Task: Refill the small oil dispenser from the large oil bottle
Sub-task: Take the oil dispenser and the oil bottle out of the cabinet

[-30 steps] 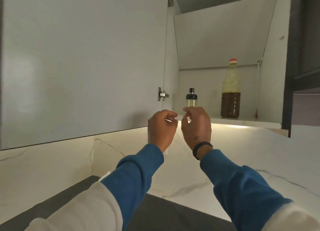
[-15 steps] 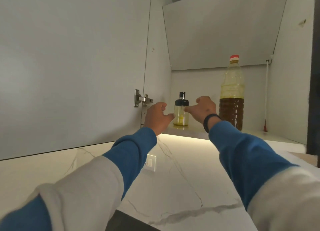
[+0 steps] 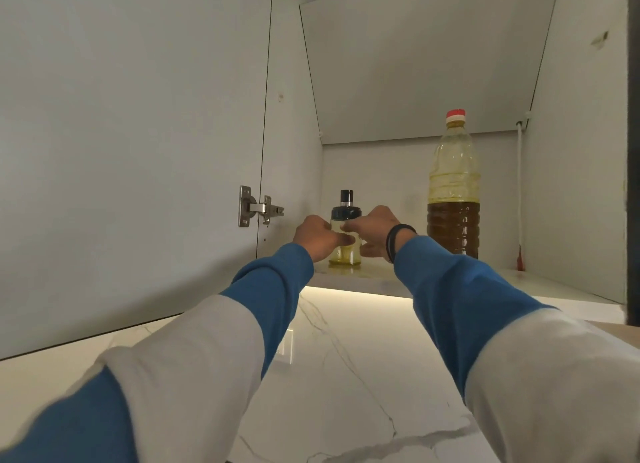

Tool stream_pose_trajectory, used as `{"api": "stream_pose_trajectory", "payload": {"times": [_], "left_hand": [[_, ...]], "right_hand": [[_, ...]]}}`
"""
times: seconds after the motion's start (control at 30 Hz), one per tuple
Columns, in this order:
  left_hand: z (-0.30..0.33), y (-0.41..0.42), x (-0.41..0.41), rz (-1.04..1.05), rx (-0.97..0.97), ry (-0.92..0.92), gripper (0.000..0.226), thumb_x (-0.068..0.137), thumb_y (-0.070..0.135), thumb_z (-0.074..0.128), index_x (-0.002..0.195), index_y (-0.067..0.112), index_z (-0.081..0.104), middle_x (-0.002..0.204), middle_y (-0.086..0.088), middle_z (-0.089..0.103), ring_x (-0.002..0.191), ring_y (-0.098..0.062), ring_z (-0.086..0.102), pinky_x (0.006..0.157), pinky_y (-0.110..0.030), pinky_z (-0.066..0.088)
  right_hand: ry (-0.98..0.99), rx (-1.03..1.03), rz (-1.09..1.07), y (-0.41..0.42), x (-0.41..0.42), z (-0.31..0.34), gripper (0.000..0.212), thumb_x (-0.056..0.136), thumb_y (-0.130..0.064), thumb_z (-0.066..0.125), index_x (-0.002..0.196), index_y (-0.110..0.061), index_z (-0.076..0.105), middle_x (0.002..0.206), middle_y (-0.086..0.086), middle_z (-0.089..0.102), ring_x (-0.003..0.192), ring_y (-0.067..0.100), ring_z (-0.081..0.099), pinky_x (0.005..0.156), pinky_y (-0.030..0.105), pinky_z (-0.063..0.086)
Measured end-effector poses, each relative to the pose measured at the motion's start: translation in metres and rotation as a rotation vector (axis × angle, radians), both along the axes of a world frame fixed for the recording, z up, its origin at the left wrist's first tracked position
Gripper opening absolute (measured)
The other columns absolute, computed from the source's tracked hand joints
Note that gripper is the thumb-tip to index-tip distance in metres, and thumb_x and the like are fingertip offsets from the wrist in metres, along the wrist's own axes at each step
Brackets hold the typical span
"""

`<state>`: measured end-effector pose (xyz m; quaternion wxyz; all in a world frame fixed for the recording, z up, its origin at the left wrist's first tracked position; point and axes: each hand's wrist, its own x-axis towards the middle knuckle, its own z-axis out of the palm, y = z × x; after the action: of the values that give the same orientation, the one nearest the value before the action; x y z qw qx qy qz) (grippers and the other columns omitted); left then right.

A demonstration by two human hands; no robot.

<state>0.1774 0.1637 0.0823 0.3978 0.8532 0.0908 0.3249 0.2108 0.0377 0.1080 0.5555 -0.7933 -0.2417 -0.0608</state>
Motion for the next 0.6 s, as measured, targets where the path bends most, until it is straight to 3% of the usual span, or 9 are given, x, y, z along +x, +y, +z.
{"api": "stream_pose_trajectory", "payload": {"times": [0.13,0.23,0.37,0.43,0.53,0.6], "left_hand": [[-0.004,0.001,-0.007,0.044,0.022,-0.085,0.045,0.074,0.042,0.084,0.063,0.019,0.048,0.080,-0.009,0.058,0.074,-0.021,0.056,0.071,-0.034,0.044],[-0.007,-0.004,-0.024,0.035,0.006,-0.141,0.050,0.063,0.049,0.088,0.076,0.005,0.069,0.076,-0.009,0.060,0.067,-0.021,0.057,0.063,-0.033,0.047],[-0.017,-0.023,-0.060,0.081,0.009,-0.269,0.062,0.041,0.071,0.071,0.078,0.024,0.056,0.078,0.002,0.054,0.069,-0.018,0.049,0.071,-0.038,0.050],[-0.025,-0.033,-0.081,0.099,-0.005,-0.342,0.059,0.050,0.069,0.074,0.086,0.025,0.061,0.083,0.003,0.062,0.074,-0.018,0.057,0.082,-0.044,0.056],[-0.038,-0.047,-0.110,0.142,-0.016,-0.440,0.065,0.068,0.055,0.084,0.119,0.017,0.069,0.102,0.004,0.071,0.089,-0.012,0.064,0.069,-0.024,0.049],[-0.047,-0.057,-0.131,0.160,-0.024,-0.517,0.062,0.070,0.052,0.084,0.119,0.018,0.070,0.101,0.007,0.071,0.089,-0.008,0.064,0.066,-0.019,0.045]], "right_hand": [[-0.044,-0.013,-0.032,0.000,-0.001,-0.003,0.036,0.081,-0.011,0.074,0.113,-0.001,0.061,0.089,0.011,0.058,0.086,0.027,0.062,0.083,0.037,0.058],[-0.087,0.001,-0.045,-0.006,-0.011,-0.006,0.034,0.079,-0.014,0.075,0.109,0.000,0.064,0.086,0.011,0.059,0.080,0.027,0.062,0.083,0.041,0.060],[-0.104,0.042,0.031,-0.022,-0.040,-0.012,0.029,0.085,-0.020,0.075,0.106,-0.002,0.066,0.098,0.014,0.068,0.086,0.027,0.068,0.077,0.043,0.062],[-0.122,0.086,0.074,-0.032,-0.059,-0.017,0.028,0.085,-0.023,0.076,0.104,-0.003,0.068,0.098,0.013,0.070,0.085,0.025,0.070,0.072,0.041,0.063],[-0.183,0.143,0.117,-0.047,-0.091,-0.027,0.028,0.085,-0.026,0.077,0.102,-0.005,0.069,0.096,0.012,0.072,0.087,0.024,0.071,0.069,0.039,0.063],[-0.223,0.160,0.144,-0.058,-0.112,-0.036,0.030,0.085,-0.027,0.076,0.105,-0.006,0.069,0.098,0.011,0.072,0.088,0.023,0.071,0.070,0.040,0.063]]}}
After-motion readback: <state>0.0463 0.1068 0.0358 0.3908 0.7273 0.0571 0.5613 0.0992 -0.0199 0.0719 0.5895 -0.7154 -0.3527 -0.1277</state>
